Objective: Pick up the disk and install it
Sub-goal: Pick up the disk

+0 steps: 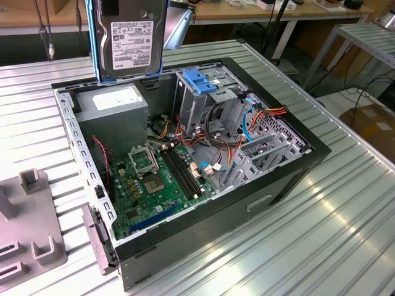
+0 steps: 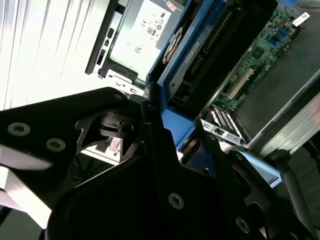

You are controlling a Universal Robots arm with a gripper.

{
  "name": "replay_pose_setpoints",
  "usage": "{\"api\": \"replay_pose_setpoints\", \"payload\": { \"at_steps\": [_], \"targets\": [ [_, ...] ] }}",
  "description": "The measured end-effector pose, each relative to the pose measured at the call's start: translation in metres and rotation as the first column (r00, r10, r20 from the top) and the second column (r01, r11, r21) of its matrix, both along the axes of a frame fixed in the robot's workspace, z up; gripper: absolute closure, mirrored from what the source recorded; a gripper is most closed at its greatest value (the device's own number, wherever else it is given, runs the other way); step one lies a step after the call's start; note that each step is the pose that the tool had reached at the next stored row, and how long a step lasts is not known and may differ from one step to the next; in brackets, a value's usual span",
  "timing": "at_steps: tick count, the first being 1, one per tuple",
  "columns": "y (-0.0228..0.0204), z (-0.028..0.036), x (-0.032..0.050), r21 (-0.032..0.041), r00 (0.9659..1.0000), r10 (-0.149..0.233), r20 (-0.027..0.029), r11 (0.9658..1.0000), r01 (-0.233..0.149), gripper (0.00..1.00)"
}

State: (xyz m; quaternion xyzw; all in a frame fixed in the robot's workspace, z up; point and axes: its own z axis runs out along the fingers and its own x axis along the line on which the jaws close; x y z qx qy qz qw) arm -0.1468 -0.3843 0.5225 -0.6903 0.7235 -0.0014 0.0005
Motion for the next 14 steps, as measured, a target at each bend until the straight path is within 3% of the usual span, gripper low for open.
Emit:
{"api": "replay_pose_setpoints", "payload": {
  "at_steps": [14],
  "targets": [
    [-0.0216, 0.0, 0.0036, 0.0, 1.0, 0.0, 0.0001, 1.0, 0.0, 0.63]
  ]
}}
